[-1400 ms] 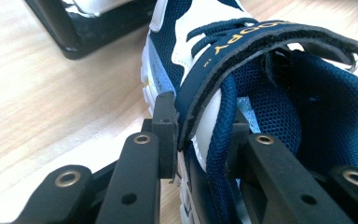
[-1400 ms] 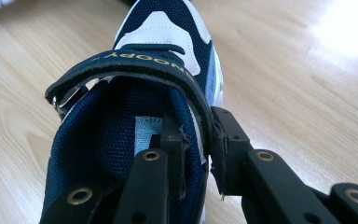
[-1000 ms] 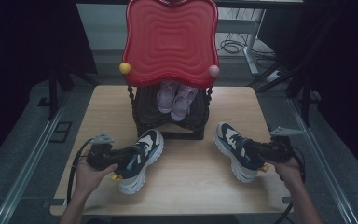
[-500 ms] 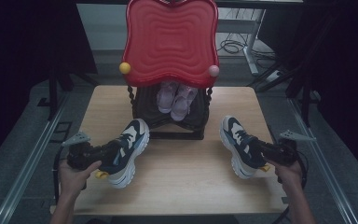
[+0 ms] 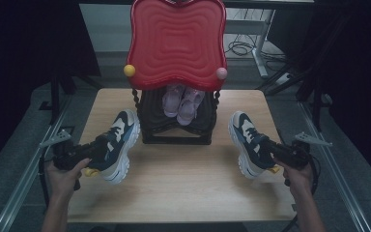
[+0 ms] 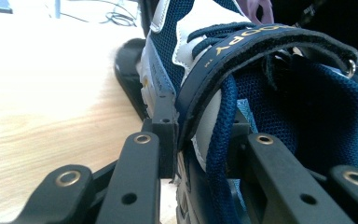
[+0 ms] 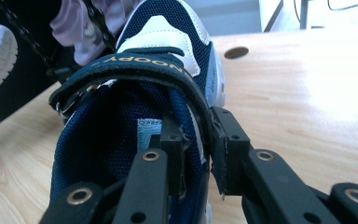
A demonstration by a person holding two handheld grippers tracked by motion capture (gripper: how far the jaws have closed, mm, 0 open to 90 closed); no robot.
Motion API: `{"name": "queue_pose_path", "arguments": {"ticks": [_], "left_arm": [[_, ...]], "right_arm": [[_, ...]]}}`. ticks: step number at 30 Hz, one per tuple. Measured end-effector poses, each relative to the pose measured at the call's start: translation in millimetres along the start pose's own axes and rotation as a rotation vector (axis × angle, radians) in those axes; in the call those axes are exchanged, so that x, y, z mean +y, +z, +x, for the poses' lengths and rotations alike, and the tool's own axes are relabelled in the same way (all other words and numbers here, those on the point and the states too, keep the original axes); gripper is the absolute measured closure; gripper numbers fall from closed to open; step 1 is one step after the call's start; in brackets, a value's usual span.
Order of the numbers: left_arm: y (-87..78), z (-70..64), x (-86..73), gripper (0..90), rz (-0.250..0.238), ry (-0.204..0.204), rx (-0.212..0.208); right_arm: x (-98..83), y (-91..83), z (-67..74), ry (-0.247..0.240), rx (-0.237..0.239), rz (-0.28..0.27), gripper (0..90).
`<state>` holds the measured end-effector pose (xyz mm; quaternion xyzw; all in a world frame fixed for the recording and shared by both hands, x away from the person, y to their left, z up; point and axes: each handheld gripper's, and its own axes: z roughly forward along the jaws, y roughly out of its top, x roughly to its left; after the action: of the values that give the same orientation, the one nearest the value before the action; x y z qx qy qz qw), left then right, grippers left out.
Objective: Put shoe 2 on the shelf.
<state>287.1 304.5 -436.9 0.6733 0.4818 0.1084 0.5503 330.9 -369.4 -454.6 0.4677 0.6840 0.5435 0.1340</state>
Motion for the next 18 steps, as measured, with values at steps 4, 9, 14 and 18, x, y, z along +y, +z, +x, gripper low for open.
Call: {"name": "queue_pose_path", "arguments": {"ticks": [4, 9, 14, 18], "left_arm": [[-6.1, 6.9, 4.6, 73.8, -0.031, -0.013, 0.0], [-14.3, 13.5, 17.4, 73.9, -0.065, -0.009, 0.022], [-20.4, 18.9, 34.1, 73.9, -0.114, -0.007, 0.008], [-20.3, 24.2, 43.3, 73.9, -0.144, -0.024, -0.003]], "right_arm": [[6.6, -1.1, 2.5, 0.005, 0.005, -0.028, 75.0], [15.7, -3.0, 3.7, 0.013, 0.02, -0.067, 75.0], [28.5, -6.6, 5.0, 0.006, 0.02, -0.097, 75.0], [41.0, -8.9, 3.2, 0.014, 0.028, -0.135, 75.0]]}}
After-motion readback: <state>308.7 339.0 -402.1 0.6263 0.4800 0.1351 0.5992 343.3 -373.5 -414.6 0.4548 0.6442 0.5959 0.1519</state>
